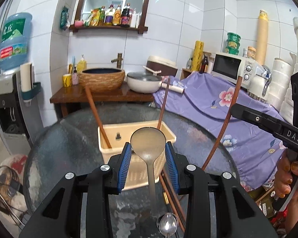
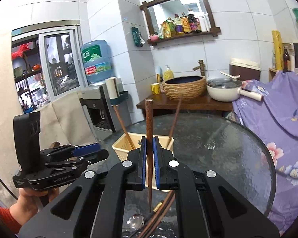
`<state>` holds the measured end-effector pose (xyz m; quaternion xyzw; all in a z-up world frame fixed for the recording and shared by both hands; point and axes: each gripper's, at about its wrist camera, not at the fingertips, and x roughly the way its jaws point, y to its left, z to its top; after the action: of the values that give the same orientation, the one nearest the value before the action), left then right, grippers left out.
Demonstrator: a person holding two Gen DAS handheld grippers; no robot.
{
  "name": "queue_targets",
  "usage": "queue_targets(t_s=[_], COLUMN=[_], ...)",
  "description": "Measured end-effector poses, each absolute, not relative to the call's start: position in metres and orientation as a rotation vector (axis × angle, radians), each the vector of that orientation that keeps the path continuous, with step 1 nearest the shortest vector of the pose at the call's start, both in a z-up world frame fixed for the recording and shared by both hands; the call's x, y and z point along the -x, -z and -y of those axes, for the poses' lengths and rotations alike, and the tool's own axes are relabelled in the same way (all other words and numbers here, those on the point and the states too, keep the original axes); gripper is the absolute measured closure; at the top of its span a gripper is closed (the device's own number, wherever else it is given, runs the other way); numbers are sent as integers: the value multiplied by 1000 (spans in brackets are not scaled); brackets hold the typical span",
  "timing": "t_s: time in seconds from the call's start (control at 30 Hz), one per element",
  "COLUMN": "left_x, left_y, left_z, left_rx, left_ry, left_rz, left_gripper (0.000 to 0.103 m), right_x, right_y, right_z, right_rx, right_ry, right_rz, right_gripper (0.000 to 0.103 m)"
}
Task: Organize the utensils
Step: 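Lower the spoon and chopstick into the holder and open both tools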
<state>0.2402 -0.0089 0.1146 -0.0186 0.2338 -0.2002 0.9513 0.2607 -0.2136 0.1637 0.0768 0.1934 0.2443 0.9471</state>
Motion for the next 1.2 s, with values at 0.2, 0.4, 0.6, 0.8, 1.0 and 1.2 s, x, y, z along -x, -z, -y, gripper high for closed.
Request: queue_targets(t_s=[0.2,0.4,0.6,0.8,1.0,1.2], left_x=[-259,-285,-316,-326,-329,-332], left_y=[-167,-215,-208,-155,-119,-93], left_z=[1,-7,0,9,11,9], left_rx=[44,95,103,41,11,9], left_ry=[384,329,270,215,196,196], left_rz=[-394,-302,-322,-370,-400,-441], left_gripper=[69,69,69,69,69,69], right_x=[-279,-303,-336,-356,-370,-374], right_y=[-212,-262,-262,-212,-165,-145], right_z=[208,199,188,182,175,172], right_rx=[-160,-153,-144,-156,-170,-174], right_ry=[-531,-503,-435,-406,-405,-405], right_rz=[-357,-292,-292,-363,-446,-477], right_gripper=[96,96,96,96,96,96])
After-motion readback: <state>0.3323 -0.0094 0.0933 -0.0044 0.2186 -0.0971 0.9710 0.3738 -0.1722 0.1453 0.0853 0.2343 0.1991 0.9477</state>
